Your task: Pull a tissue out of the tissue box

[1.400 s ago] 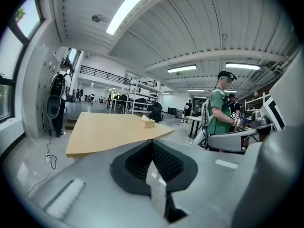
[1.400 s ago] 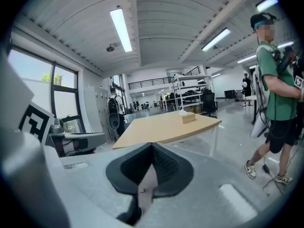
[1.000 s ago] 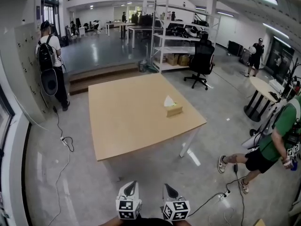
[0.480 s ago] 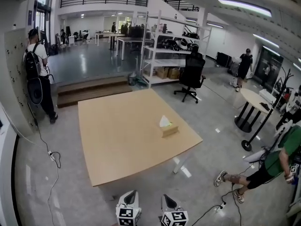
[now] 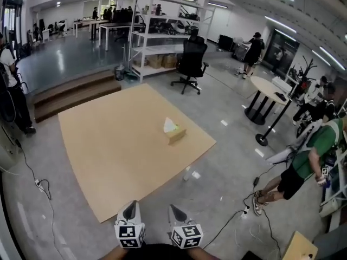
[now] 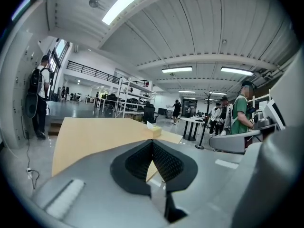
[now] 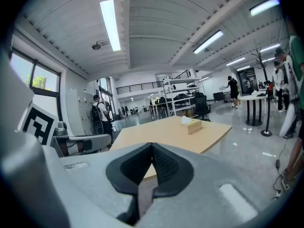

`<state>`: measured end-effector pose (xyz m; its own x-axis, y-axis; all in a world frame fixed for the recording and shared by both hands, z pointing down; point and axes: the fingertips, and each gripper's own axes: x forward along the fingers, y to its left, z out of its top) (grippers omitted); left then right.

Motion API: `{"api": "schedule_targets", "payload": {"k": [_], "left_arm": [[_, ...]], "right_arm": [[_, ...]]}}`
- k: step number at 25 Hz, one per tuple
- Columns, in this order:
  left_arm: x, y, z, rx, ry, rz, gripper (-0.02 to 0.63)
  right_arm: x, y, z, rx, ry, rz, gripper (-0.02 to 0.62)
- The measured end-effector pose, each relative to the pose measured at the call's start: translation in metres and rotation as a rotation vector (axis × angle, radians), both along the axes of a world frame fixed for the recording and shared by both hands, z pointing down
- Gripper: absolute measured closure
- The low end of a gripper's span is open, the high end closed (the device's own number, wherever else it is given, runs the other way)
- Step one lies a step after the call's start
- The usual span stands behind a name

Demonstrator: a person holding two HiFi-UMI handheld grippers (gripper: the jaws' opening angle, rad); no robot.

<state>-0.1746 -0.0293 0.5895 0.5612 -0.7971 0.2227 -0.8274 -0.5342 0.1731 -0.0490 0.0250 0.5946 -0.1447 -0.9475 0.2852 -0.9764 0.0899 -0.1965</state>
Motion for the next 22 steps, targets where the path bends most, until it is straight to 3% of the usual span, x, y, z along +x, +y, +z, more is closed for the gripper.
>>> {"api": "schedule_targets", "payload": {"k": [4, 15, 22], "left_arm": [[-0.014, -0.013, -0.002, -0.013, 0.008, 0.010, 0.588], [-0.039, -0.056, 0.021, -0.059, 0.008, -0.064, 0.588], [-0.011, -0.098, 0.008, -0.035, -0.008, -0.143, 0.588]], "right_arm": [[-0.016, -0.014, -0.005, -0.012, 0.009, 0.014, 0.604], [-0.028, -0.061, 0.011, -0.046, 0.018, -0.026, 0.604], [0.007, -0.115, 0.002, -0.027, 0.026, -0.106, 0.604]]}}
